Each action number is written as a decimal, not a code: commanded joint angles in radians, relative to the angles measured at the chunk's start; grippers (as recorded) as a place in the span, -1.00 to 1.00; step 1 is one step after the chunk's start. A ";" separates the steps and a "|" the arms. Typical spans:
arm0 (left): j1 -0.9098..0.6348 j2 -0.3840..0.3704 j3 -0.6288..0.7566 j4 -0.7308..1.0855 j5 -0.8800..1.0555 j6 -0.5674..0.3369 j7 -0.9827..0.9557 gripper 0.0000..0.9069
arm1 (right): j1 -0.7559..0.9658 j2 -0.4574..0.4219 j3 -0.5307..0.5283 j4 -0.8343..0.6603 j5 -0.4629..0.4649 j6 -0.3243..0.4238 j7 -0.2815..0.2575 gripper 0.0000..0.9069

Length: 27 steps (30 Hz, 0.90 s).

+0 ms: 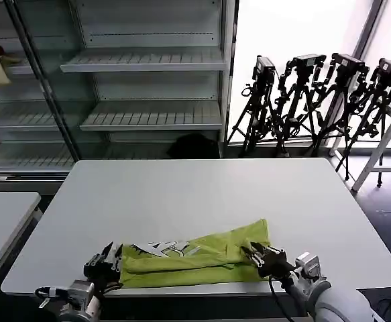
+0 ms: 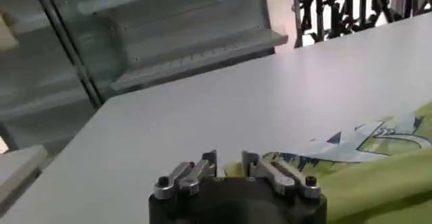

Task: Fold and organize the clothes.

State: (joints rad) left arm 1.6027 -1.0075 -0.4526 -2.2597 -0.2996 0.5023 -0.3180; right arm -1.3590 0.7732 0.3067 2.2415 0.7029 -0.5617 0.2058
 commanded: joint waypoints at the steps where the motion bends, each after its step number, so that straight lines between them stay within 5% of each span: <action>1: 0.061 0.027 -0.051 -0.101 0.013 0.042 -0.010 1.00 | -0.060 0.053 -0.001 0.124 -0.088 0.038 0.363 1.00; 4: 0.071 0.017 -0.052 -0.162 0.006 0.060 -0.027 1.00 | -0.065 0.089 -0.017 0.176 -0.118 0.040 0.487 1.00; 5: 0.079 0.008 -0.048 -0.186 0.008 0.063 -0.032 1.00 | -0.068 0.105 -0.022 0.199 -0.124 0.009 0.587 1.00; 6: 0.084 0.004 -0.044 -0.194 0.009 0.063 -0.033 1.00 | -0.076 0.117 -0.022 0.208 -0.123 -0.009 0.630 1.00; 8: 0.104 -0.020 -0.036 -0.205 0.026 0.055 -0.035 1.00 | -0.094 0.124 -0.011 0.211 -0.130 0.002 0.638 1.00; 10: 0.119 -0.044 -0.027 -0.191 0.039 0.025 -0.041 1.00 | -0.146 0.133 0.030 0.197 -0.195 0.103 0.570 1.00; 11: 0.128 -0.064 -0.021 -0.176 0.037 -0.023 -0.045 1.00 | -0.192 0.138 0.096 0.171 -0.232 0.218 0.458 1.00; 18: 0.182 -0.214 0.017 -0.102 0.015 -0.195 -0.035 1.00 | -0.375 0.064 0.274 0.003 -0.190 0.606 0.027 1.00; 23: 0.145 -0.251 0.018 -0.035 -0.062 -0.259 0.000 1.00 | -0.380 0.053 0.311 -0.100 -0.047 0.690 -0.117 1.00; 27: 0.131 -0.273 0.022 -0.023 -0.146 -0.249 0.016 1.00 | -0.389 0.060 0.318 -0.122 -0.043 0.709 -0.167 1.00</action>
State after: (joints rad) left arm 1.7277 -1.1999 -0.4405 -2.3246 -0.3411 0.3396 -0.3224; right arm -1.6581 0.8434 0.5281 2.2352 0.5923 -0.0794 0.2926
